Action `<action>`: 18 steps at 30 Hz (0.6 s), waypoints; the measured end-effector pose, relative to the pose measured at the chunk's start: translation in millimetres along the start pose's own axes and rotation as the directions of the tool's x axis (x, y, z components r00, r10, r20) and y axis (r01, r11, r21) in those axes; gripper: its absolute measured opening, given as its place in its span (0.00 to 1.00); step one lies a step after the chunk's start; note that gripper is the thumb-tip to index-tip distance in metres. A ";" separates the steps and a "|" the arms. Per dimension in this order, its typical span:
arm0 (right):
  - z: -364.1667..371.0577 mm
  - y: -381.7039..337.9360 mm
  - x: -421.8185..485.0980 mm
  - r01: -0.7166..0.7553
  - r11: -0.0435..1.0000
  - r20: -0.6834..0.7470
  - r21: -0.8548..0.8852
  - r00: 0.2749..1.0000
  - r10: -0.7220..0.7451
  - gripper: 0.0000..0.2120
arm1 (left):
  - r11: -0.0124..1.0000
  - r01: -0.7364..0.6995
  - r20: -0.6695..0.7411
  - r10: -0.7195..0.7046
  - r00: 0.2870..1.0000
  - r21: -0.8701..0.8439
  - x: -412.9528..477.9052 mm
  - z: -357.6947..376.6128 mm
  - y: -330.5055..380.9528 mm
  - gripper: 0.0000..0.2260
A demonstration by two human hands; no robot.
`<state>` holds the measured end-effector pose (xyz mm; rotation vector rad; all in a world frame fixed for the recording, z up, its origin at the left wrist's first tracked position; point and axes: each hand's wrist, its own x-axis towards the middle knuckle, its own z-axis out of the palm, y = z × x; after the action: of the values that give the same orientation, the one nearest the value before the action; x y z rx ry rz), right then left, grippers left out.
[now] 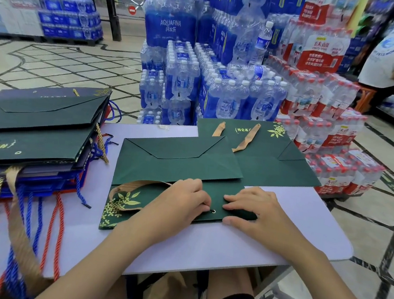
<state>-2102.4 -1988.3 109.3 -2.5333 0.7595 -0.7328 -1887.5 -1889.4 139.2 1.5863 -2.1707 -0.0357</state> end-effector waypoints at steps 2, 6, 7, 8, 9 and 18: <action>-0.6 0.6 -0.5 -0.001 1.000 0.005 0.004 1.000 0.001 0.13 | 0.998 -0.051 0.005 0.051 0.999 0.037 3.6 -3.1 0.5 0.06; 1.2 0.5 0.1 0.046 0.997 -0.055 -0.059 0.997 -0.049 0.17 | 0.990 -0.119 0.042 0.116 0.992 0.081 12.5 -10.1 -5.5 0.03; 1.5 0.7 0.3 0.064 0.994 -0.079 -0.088 0.994 -0.071 0.17 | 0.989 -0.128 0.060 0.124 0.991 0.073 15.2 -11.0 -6.6 0.03; 1.6 0.7 0.2 0.079 0.991 -0.099 -0.110 0.991 -0.090 0.17 | 0.990 -0.128 0.081 0.124 0.989 0.054 17.9 -11.6 -7.0 0.04; 1.5 0.5 0.4 0.090 0.988 -0.117 -0.125 0.988 -0.105 0.17 | 0.993 -0.115 0.112 0.111 0.987 0.030 20.6 -12.2 -6.4 0.06; 3.2 -2.9 -0.4 0.153 0.966 -0.202 -0.209 0.960 -0.196 0.20 | 0.994 -0.106 0.280 0.092 0.956 0.033 32.0 -13.6 -7.1 0.08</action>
<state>-2099.7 -1985.1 108.1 -2.7507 0.7120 -1.0633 -1883.8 -1917.7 160.3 1.5754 -2.4802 -0.1885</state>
